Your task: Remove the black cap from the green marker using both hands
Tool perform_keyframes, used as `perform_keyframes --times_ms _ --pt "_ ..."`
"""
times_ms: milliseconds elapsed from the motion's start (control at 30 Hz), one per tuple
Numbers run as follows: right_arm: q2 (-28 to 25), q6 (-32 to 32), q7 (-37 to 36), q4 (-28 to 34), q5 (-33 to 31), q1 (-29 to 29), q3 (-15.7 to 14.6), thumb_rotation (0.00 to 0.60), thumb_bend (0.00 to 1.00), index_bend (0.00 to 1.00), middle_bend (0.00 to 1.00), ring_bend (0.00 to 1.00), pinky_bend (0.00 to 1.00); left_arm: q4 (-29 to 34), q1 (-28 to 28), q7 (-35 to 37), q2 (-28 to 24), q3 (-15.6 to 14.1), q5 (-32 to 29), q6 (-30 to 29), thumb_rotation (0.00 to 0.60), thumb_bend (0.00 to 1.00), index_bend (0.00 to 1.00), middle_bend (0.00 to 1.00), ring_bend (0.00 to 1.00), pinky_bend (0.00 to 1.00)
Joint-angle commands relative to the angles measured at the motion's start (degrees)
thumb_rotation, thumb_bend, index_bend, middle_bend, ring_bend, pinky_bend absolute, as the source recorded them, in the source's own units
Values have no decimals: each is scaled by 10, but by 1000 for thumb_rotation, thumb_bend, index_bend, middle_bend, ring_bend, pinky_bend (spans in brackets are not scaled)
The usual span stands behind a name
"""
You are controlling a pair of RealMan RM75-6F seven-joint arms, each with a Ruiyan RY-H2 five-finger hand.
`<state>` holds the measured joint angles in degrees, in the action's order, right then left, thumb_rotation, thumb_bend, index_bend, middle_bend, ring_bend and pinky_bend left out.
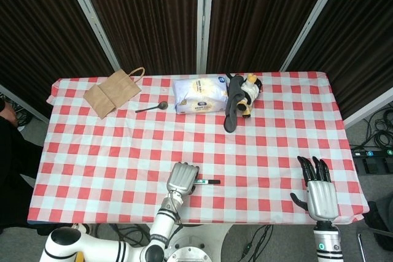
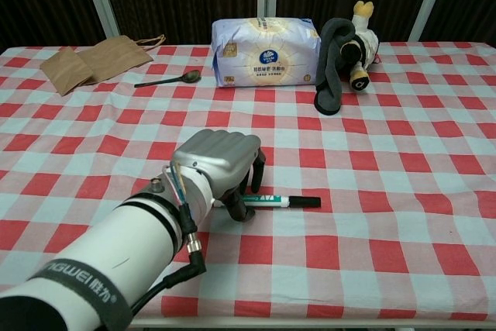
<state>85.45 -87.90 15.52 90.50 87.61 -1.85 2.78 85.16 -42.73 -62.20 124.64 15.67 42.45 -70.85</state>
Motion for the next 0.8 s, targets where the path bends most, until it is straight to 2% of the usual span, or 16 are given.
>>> perform_keyframes --times_ms 33,233,600,800 --pt "0 1 0 0 0 -1 0 600 18 84 131 0 0 -2 -2 -2 0 -1 -4 -1 600 283 512 529 459 501" --pt "0 0 0 0 -1 -1 0 600 18 85 129 0 0 -6 -9 -9 -1 -3 -19 -3 600 309 520 538 470 511" --pt "-1 -1 -1 0 -1 -2 1 600 18 85 129 0 0 7 -17 3 -2 0 -6 -16 600 400 563 578 510 541" --pt "-5 -1 7 7 1 -4 2 600 18 85 130 0 0 26 -23 29 -15 14 13 -11 600 405 570 586 518 550"
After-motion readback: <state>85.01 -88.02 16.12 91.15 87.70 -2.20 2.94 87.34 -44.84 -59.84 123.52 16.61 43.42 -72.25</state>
